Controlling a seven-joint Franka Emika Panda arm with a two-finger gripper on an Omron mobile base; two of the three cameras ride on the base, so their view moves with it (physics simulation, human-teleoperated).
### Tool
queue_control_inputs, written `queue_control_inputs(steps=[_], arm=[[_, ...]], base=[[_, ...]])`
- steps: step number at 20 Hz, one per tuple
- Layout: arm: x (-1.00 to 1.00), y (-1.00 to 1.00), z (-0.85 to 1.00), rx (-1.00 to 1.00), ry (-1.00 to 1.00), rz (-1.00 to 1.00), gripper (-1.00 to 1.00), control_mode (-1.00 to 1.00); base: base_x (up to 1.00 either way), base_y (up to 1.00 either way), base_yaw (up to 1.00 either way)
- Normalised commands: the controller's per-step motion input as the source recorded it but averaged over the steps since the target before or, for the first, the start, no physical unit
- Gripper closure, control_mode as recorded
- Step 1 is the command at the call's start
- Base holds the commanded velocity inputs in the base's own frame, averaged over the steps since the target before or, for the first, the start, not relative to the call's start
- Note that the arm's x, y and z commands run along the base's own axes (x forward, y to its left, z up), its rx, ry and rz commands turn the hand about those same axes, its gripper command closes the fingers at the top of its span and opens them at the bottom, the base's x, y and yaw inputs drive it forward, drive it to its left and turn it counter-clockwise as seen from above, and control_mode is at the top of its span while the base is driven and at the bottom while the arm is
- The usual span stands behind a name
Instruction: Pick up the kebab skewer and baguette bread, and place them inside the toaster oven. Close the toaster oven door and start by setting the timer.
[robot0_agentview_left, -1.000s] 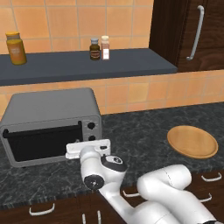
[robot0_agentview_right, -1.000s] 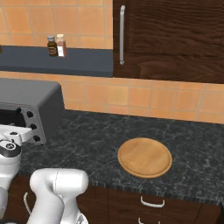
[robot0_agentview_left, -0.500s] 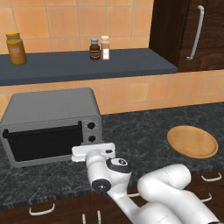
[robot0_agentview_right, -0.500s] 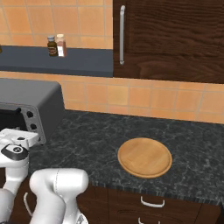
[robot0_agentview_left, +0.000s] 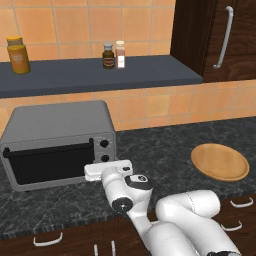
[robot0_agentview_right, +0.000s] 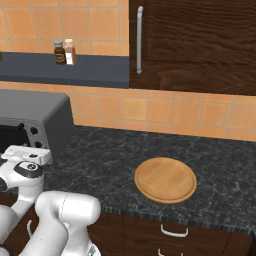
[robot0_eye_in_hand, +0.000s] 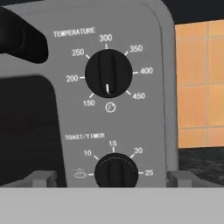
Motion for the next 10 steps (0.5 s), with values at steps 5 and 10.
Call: queue_control_inputs(steps=[5, 10], arm=[[0.15, -0.02, 0.00, 0.00, 0.00, 0.01, -1.00, -1.00], [0.02, 0.00, 0.00, 0.00, 0.00, 0.00, -1.00, -1.00]], base=[[0.00, 0.00, 0.00], [0.00, 0.00, 0.00]])
